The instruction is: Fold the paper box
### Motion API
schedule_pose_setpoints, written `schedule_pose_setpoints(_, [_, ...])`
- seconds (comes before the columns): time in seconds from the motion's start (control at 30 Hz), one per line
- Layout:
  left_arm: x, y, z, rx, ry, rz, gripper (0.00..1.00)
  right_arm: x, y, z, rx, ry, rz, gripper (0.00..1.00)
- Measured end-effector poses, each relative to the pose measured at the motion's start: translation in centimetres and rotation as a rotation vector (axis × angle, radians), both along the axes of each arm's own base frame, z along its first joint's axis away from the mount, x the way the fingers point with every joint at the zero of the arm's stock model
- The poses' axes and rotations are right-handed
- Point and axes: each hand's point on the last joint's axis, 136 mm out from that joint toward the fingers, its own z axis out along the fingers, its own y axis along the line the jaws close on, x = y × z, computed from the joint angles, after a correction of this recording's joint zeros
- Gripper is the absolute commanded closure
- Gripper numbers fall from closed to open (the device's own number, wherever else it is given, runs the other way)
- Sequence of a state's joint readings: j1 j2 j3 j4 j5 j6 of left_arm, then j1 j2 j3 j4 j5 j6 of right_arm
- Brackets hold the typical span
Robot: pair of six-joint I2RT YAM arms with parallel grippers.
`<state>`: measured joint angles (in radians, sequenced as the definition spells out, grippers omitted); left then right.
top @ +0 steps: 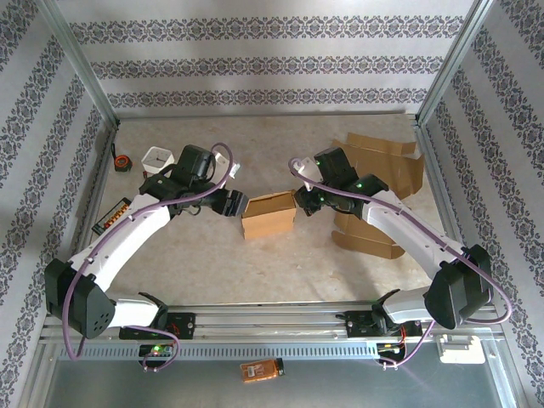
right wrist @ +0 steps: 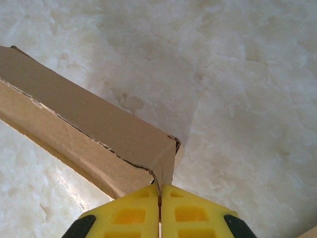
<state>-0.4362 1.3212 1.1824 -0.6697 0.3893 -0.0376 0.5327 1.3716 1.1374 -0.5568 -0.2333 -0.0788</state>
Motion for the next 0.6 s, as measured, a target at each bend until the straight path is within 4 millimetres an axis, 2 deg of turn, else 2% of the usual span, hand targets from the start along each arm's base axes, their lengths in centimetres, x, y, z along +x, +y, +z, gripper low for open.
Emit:
schedule_pose_setpoints(0.17, [-0.6,-0.4,-0.1,-0.021,0.027,-0.022,0.36,0.0,0.0,0.0,0.0,0.001,0.0,0.91])
schedule_pose_setpoints(0.43, [-1.3,0.2,-1.7,-0.004,0.077,0.007,0.64,0.3,0.2,-0.2,-0.004,0.007,-0.001,0.9])
schedule_pose_setpoints(0.6, [-1.0,0.6,-2.2,0.011,0.095,0.058,0.71,0.4,0.2,-0.2,-0.002,0.01,-0.005,0.92])
